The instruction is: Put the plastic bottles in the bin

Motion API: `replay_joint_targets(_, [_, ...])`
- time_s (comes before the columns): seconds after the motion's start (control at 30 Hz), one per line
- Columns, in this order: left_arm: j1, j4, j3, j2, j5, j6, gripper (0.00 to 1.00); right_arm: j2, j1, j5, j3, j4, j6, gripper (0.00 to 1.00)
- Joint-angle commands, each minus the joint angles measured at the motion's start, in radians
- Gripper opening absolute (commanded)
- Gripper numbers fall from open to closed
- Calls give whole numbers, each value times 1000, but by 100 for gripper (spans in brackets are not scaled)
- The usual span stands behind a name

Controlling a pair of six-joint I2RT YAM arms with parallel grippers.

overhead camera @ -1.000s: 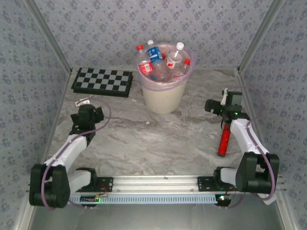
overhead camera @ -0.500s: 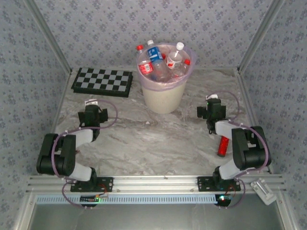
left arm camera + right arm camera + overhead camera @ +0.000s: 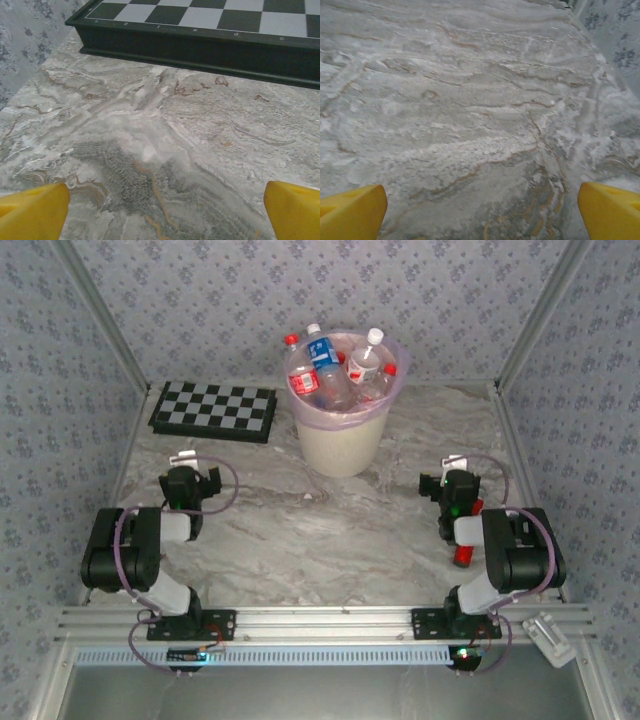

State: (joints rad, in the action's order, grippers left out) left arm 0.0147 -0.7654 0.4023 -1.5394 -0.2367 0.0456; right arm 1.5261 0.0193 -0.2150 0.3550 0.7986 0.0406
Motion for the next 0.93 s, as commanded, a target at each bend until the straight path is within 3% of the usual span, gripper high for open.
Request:
replay_joint_targets(0.0, [-1,-87,-3,-2,36,3,100,-5,-27,32,18,52,-41,100])
replay_joint_targets(0.57, [-2,-74,-2,5,38,3,100,-3,-21,25,25,37,-38,100])
replay_joint_targets(0.67, [-2,-74,-2,5,39,3,100,-1,-44,141,46,-5,-21,100])
replay_joint_targets(0.9, [-2,-74,-2,5,39,3,100,-4,-39,133,36,16,-16,100])
